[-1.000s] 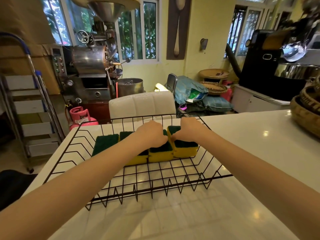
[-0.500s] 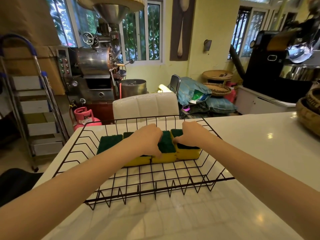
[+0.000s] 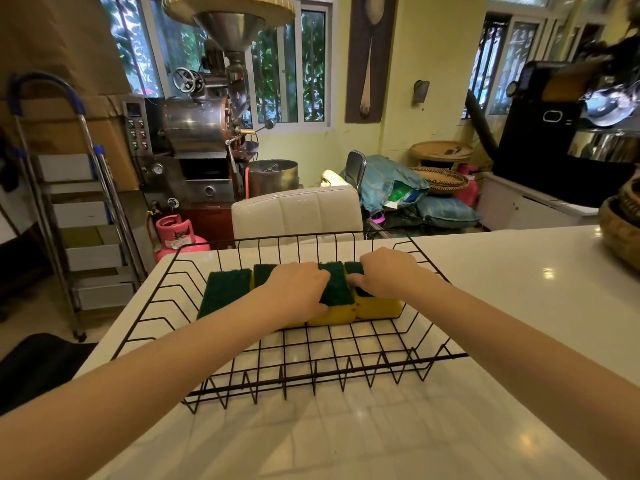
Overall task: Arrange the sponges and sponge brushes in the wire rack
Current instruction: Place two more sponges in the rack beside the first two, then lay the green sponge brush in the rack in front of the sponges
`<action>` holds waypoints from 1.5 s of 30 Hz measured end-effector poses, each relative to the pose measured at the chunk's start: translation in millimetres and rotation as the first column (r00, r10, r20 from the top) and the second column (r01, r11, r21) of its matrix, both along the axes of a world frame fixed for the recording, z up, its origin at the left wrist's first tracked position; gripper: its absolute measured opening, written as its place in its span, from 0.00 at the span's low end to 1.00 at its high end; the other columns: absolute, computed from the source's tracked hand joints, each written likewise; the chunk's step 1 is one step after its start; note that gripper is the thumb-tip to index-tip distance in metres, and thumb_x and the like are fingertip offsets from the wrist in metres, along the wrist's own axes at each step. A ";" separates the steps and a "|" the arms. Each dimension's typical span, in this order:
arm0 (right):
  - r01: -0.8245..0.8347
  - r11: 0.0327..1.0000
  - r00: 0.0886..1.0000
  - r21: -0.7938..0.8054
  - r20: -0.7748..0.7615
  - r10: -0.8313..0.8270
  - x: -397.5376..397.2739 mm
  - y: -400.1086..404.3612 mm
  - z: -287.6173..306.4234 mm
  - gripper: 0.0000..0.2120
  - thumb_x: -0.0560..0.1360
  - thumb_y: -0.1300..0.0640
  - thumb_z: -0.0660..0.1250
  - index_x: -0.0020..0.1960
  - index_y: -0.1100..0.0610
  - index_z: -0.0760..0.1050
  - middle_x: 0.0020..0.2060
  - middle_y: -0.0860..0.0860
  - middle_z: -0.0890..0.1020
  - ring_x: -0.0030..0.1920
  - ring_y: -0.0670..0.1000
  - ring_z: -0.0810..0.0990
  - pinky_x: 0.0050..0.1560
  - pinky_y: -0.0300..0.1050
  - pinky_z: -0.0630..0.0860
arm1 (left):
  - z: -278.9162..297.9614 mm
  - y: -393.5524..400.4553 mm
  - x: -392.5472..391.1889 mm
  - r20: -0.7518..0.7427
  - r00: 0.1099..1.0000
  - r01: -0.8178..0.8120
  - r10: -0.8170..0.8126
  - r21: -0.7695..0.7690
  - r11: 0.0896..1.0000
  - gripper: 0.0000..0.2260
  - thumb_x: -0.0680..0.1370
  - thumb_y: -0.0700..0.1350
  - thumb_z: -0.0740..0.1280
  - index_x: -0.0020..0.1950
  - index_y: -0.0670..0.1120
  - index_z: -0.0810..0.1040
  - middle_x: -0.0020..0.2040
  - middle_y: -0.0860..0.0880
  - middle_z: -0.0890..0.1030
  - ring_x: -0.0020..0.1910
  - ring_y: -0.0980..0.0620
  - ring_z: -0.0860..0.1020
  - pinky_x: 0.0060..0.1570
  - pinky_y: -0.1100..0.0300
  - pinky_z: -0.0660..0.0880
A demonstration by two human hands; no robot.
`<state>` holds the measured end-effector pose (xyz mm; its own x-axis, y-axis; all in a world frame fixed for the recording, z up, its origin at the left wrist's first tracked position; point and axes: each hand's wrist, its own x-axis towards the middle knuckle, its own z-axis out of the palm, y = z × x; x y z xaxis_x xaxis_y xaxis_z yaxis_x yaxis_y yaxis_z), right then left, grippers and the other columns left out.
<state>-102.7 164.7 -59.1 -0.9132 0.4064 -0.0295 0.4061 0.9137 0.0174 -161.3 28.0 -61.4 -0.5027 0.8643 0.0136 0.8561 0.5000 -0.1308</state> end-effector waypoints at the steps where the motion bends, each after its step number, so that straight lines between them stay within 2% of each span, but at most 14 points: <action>1: 0.009 1.000 1.000 -0.026 0.006 -0.009 1.5 1.5 0.4 0.21 0.77 0.43 0.54 0.50 0.60 0.73 0.33 0.51 0.71 0.42 0.54 0.73 0.41 0.46 0.68 | -0.5 -1.1 -0.1 0.006 1.000 0.004 -0.004 -0.008 1.000 0.14 0.75 0.52 0.62 0.54 0.44 0.70 0.49 0.45 0.75 0.41 0.49 0.71 0.38 0.57 0.69; 3: 0.019 0.999 0.999 -0.042 0.032 -0.018 4.5 3.4 2.0 0.21 0.77 0.42 0.53 0.47 0.59 0.73 0.30 0.50 0.68 0.42 0.54 0.72 0.41 0.46 0.68 | 1.9 -4.5 0.8 0.045 0.999 0.000 0.001 -0.007 1.000 0.16 0.75 0.52 0.62 0.56 0.44 0.69 0.52 0.45 0.75 0.42 0.49 0.72 0.39 0.57 0.70; 5: 0.010 0.998 0.998 -0.058 0.068 -0.006 8.7 4.5 4.1 0.22 0.77 0.42 0.54 0.52 0.61 0.74 0.32 0.51 0.69 0.43 0.54 0.72 0.42 0.46 0.68 | 8.2 -8.4 1.3 0.125 0.992 -0.020 0.021 -0.010 1.000 0.16 0.74 0.52 0.63 0.57 0.44 0.69 0.53 0.45 0.76 0.45 0.49 0.73 0.42 0.57 0.71; 10: -0.047 0.976 0.997 -0.214 0.048 0.059 29.9 2.8 15.7 0.25 0.73 0.45 0.64 0.64 0.59 0.68 0.56 0.57 0.75 0.52 0.54 0.73 0.47 0.46 0.72 | 23.4 -22.5 -0.3 0.354 0.930 -0.077 0.093 -0.061 0.995 0.24 0.74 0.54 0.63 0.68 0.47 0.64 0.64 0.45 0.73 0.59 0.47 0.72 0.58 0.54 0.71; 15: -0.182 0.944 0.981 -0.277 -0.116 0.155 65.8 -8.3 35.7 0.30 0.71 0.51 0.69 0.69 0.55 0.63 0.66 0.55 0.71 0.63 0.55 0.71 0.56 0.45 0.71 | 49.2 -47.3 18.2 0.492 0.867 -0.081 0.080 -0.019 0.996 0.27 0.75 0.55 0.62 0.71 0.50 0.59 0.71 0.46 0.67 0.68 0.47 0.67 0.67 0.53 0.64; 18: -0.274 0.914 0.944 -0.298 -0.266 0.196 92.5 -18.6 45.7 0.30 0.71 0.51 0.69 0.69 0.52 0.63 0.67 0.53 0.71 0.64 0.52 0.70 0.55 0.42 0.69 | 62.4 -64.7 35.5 0.534 0.845 -0.087 0.024 0.094 0.992 0.24 0.75 0.53 0.62 0.70 0.51 0.62 0.70 0.48 0.69 0.66 0.49 0.69 0.64 0.55 0.65; 22: -0.390 0.865 0.868 -0.315 -0.440 0.231 132.1 -42.9 52.6 0.29 0.71 0.51 0.69 0.69 0.49 0.62 0.64 0.49 0.73 0.58 0.44 0.70 0.54 0.39 0.67 | 66.8 -86.1 69.5 0.543 0.831 -0.064 -0.120 0.307 0.949 0.22 0.75 0.52 0.62 0.68 0.53 0.64 0.66 0.51 0.72 0.63 0.53 0.72 0.60 0.59 0.69; 25: -0.446 0.815 0.847 -0.371 -0.469 0.250 160.8 -60.6 49.8 0.31 0.70 0.51 0.70 0.69 0.48 0.61 0.62 0.48 0.74 0.59 0.44 0.72 0.56 0.38 0.68 | 57.7 -100.3 98.2 0.511 0.837 -0.010 -0.194 0.369 0.930 0.27 0.71 0.60 0.64 0.68 0.56 0.62 0.66 0.55 0.71 0.64 0.56 0.70 0.62 0.57 0.69; 30: -0.481 0.763 0.864 -0.432 -0.380 0.330 196.2 -75.1 36.5 0.36 0.66 0.47 0.73 0.69 0.42 0.58 0.62 0.45 0.73 0.60 0.44 0.73 0.61 0.45 0.73 | 42.1 -119.1 142.3 0.475 0.835 0.098 -0.276 0.365 0.926 0.38 0.64 0.67 0.67 0.70 0.64 0.53 0.65 0.68 0.61 0.65 0.68 0.62 0.64 0.66 0.62; 33: -0.456 0.739 0.890 -0.496 -0.263 0.373 212.1 -77.3 24.9 0.39 0.64 0.46 0.75 0.69 0.39 0.57 0.63 0.42 0.71 0.60 0.41 0.72 0.61 0.43 0.72 | 31.3 -132.0 159.2 0.496 0.813 0.155 -0.306 0.322 0.934 0.39 0.61 0.66 0.68 0.64 0.73 0.48 0.64 0.77 0.55 0.62 0.77 0.57 0.58 0.76 0.58; 35: -0.421 0.753 0.903 -0.505 -0.158 0.400 220.1 -78.6 16.4 0.40 0.64 0.47 0.75 0.69 0.40 0.57 0.62 0.42 0.71 0.60 0.42 0.72 0.61 0.41 0.71 | 22.6 -138.4 166.5 0.529 0.803 0.158 -0.274 0.254 0.954 0.39 0.62 0.64 0.70 0.61 0.76 0.47 0.61 0.80 0.52 0.61 0.79 0.55 0.58 0.77 0.56; 38: -0.369 0.793 0.909 -0.485 -0.009 0.417 227.5 -81.6 5.1 0.39 0.63 0.46 0.76 0.68 0.41 0.59 0.60 0.43 0.71 0.57 0.43 0.73 0.58 0.40 0.73 | 10.9 -140.9 172.9 0.546 0.808 0.150 -0.223 0.174 0.973 0.41 0.64 0.60 0.72 0.66 0.71 0.47 0.65 0.73 0.53 0.66 0.69 0.55 0.66 0.67 0.54; 41: -0.317 0.827 0.906 -0.464 0.109 0.409 232.2 -85.5 -1.8 0.37 0.64 0.48 0.76 0.67 0.43 0.62 0.56 0.44 0.73 0.53 0.45 0.75 0.54 0.42 0.76 | 2.4 -140.4 177.1 0.548 0.817 0.143 -0.182 0.113 0.983 0.41 0.65 0.58 0.72 0.70 0.64 0.51 0.67 0.67 0.57 0.67 0.65 0.57 0.66 0.65 0.57; 45: -0.308 0.839 0.895 -0.448 0.162 0.416 234.7 -86.8 -9.2 0.28 0.64 0.50 0.75 0.61 0.45 0.69 0.46 0.43 0.74 0.48 0.47 0.76 0.47 0.42 0.75 | -6.2 -140.7 177.3 0.546 0.824 0.151 -0.150 0.044 0.988 0.35 0.66 0.58 0.71 0.69 0.62 0.58 0.68 0.61 0.64 0.65 0.60 0.64 0.66 0.61 0.65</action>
